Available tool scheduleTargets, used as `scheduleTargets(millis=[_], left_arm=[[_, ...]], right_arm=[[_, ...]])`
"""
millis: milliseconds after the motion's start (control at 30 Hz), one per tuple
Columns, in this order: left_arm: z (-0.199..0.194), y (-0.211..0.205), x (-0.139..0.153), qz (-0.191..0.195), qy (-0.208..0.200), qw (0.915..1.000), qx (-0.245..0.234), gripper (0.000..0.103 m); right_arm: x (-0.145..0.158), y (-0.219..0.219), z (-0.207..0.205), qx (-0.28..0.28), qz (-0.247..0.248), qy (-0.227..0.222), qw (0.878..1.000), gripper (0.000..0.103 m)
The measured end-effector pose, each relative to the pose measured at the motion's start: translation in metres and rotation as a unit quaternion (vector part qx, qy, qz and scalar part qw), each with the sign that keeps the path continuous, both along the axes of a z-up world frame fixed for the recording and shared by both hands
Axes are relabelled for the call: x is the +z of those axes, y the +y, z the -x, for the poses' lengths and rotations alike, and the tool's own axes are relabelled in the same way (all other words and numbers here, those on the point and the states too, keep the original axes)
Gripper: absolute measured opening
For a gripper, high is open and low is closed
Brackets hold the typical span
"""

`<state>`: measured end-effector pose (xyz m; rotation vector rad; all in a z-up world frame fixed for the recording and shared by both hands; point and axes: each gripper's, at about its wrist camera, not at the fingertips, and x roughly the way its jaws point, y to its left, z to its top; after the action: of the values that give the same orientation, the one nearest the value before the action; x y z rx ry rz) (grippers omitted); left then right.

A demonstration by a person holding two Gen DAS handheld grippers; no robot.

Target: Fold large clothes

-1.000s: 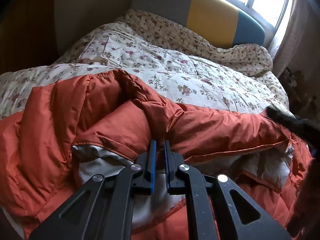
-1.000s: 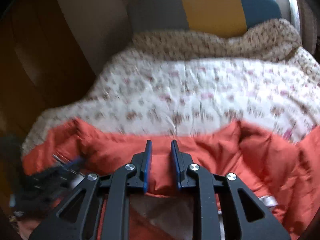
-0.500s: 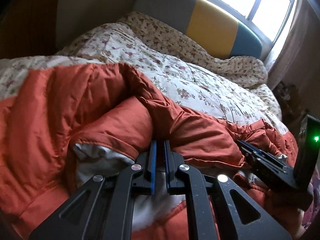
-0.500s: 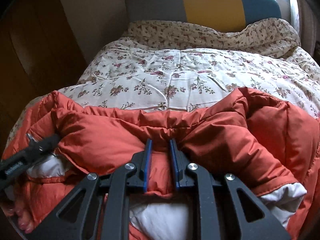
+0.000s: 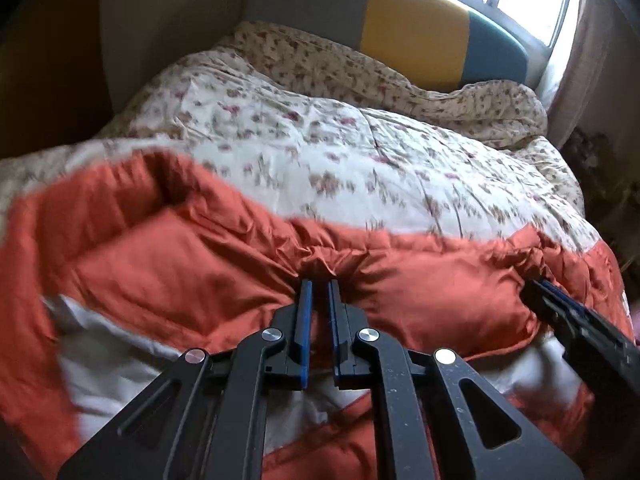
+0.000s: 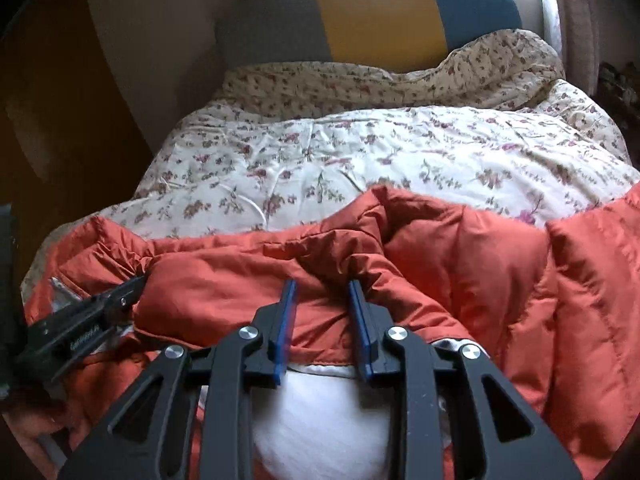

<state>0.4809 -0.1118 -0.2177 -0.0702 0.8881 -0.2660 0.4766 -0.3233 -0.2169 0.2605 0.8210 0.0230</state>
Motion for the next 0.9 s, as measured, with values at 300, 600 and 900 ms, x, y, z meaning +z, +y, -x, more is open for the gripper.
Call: scheduleTargets(millis=[300,600,900], left_arm=[[0.002,-0.005,-0.012,-0.013,-0.017,0.9998,-0.003,0.007],[0.004,-0.003,-0.003,-0.008,-0.018,0.9998,0.001,0.007],[0.031,0.031,0.016,-0.02,-0.05,0.9978,0.037,0.007]], right_arm=[[-0.017,0.015,-0.01,-0.003,0.046,0.013,0.999,0.026],[-0.006,0.01,0.001,-0.001,0.033,-0.003,0.999,0.03],[0.008,-0.012,0.03,-0.027,0.015,-0.013,0.999,0.04]])
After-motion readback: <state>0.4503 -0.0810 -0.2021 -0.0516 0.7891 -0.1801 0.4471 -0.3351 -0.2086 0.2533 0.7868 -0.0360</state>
